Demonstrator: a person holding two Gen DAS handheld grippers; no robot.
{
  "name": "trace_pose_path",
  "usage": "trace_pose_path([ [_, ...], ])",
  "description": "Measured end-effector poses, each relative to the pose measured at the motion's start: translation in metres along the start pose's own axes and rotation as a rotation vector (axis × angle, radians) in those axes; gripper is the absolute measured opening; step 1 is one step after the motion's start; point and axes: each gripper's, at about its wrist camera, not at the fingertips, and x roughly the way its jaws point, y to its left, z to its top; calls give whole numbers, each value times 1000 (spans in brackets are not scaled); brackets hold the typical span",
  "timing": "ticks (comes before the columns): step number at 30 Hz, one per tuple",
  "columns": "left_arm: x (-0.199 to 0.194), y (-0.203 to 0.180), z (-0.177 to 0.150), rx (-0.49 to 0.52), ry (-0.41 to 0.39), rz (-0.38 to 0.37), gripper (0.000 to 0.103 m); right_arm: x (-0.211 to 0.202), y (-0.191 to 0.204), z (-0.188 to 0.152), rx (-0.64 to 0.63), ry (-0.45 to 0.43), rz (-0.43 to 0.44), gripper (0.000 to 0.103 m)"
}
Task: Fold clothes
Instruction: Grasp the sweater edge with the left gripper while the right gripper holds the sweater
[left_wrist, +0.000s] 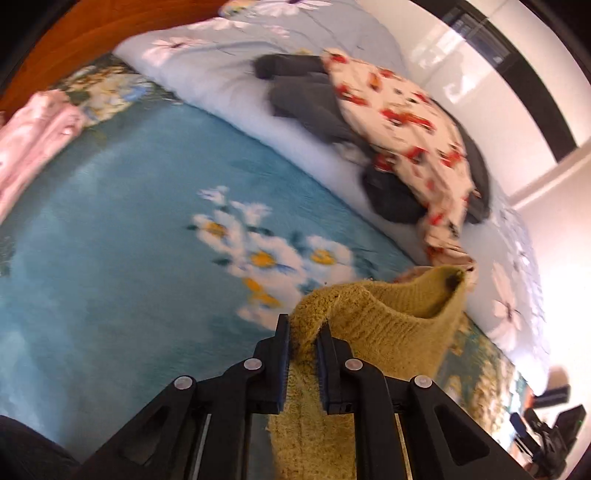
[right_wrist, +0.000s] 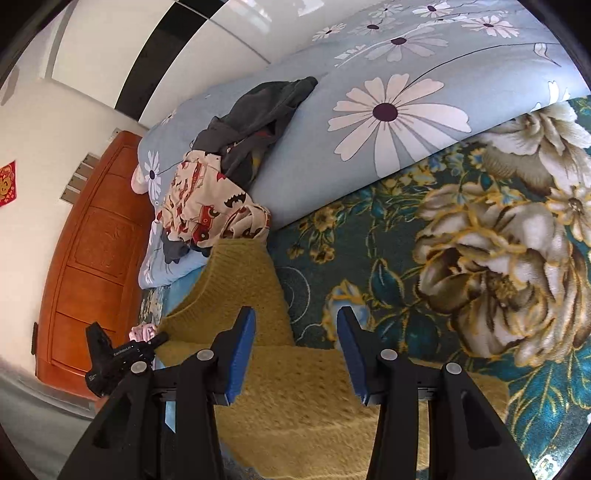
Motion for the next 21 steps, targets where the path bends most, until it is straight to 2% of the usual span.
trace_pose_path([
  [2, 1, 37, 8, -82, 9, 83, 13, 24, 16, -1, -31, 41, 8, 47],
  [4, 2, 67, 9, -163, 13, 101, 13, 49, 33, -3, -69, 83, 15, 47],
  [8, 6, 79, 3, -186, -2, 126, 13, 98, 67, -5, -144, 167, 28, 47],
  [11, -3, 73, -1, -186, -28, 84, 13, 135, 94, -2, -188, 218, 37, 47],
  [14, -20, 50, 2, -135, -69, -23, 13, 167, 126, -4, -229, 266, 55, 47],
  [17, -42, 18, -2, -57, -92, -197, 13, 186, 167, -9, -310, 316, 107, 47],
  [21, -57, -38, -24, 79, -41, -394, 13, 194, 210, -5, -393, 327, 140, 55],
])
